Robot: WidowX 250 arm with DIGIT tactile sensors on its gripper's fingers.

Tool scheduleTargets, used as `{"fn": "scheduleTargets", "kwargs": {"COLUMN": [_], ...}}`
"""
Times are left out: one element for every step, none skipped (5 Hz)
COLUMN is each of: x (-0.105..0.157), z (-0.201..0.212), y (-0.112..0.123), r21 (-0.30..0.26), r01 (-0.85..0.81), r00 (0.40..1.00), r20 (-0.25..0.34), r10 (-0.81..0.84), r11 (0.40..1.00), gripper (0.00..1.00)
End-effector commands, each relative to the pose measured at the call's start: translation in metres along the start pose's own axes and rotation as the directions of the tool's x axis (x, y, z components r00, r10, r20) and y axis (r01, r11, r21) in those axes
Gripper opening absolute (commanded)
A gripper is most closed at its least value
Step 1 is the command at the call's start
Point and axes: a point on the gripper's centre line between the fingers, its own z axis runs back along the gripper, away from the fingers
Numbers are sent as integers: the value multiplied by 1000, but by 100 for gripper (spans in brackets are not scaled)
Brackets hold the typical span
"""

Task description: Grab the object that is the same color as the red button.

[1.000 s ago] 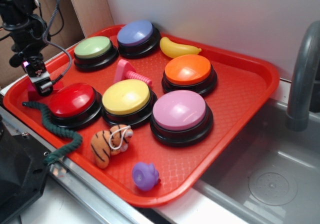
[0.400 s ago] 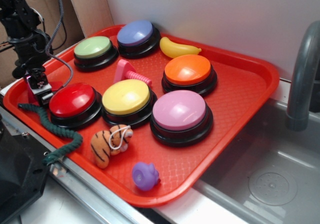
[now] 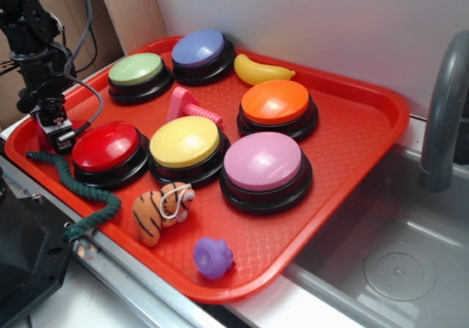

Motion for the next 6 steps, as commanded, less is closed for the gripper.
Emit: {"fn": "scheduleTargets", "kwargs": {"x": [22,44,65,79,94,94], "z": [72,109,142,160,162,156], "y": [-7,-42,-73,-98,-126,-121], "r21": [22,-10,-69,-105,-102,-122], "r01": [-232,-264,-295,-268,-256,-303], "r00": [972,962,948,953,958,946], "r20": [32,76,99,120,109,79], "r10": [231,264,301,279,267,313], "r11": [973,964,953,958,961,945], "gripper": [0,0,0,0,0,0]}}
